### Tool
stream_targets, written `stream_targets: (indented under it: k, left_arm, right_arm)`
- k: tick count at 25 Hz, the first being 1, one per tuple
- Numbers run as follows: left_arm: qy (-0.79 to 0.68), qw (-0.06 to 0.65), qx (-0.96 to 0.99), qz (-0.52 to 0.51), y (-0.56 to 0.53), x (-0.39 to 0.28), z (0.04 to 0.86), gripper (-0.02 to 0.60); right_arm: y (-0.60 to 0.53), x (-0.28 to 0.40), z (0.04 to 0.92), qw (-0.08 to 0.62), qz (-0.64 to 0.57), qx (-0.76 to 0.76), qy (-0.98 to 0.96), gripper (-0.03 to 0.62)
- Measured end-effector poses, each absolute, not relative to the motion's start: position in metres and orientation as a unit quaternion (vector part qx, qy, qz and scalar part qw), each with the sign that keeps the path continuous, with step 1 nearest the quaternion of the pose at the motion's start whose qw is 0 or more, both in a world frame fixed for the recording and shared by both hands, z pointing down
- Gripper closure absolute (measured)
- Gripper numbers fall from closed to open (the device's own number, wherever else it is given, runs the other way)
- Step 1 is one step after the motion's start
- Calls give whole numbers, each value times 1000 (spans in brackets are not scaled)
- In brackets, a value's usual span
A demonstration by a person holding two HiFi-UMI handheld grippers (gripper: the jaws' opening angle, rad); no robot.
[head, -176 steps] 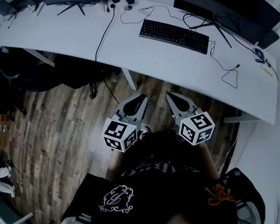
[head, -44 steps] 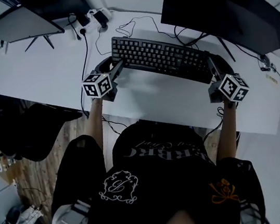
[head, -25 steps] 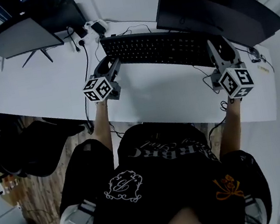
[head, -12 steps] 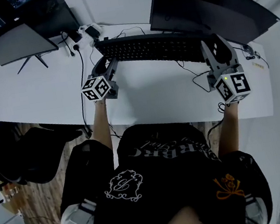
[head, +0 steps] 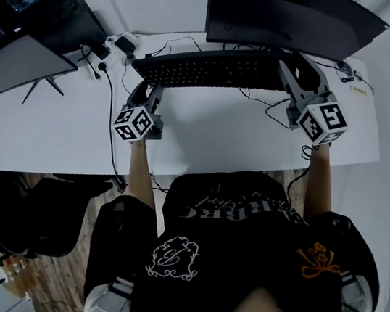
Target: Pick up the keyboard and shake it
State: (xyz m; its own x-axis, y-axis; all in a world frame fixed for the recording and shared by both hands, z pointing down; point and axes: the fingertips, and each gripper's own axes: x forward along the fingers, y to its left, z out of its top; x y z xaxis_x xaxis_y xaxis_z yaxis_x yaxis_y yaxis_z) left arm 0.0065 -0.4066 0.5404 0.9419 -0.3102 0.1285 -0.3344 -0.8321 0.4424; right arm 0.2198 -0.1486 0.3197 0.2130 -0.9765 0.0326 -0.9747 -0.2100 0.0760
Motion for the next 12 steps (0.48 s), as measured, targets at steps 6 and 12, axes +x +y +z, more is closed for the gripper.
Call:
stream_targets:
  k: [6, 12]
  left_arm:
    - [-173, 227, 955, 78, -404, 5, 550, 334]
    - [-184, 220, 950, 128, -400, 1, 559, 334]
  right_arm:
    - [-149, 244, 353, 6, 54, 782, -621, 395]
    - [-150, 268, 394, -27, 128, 778, -614, 395]
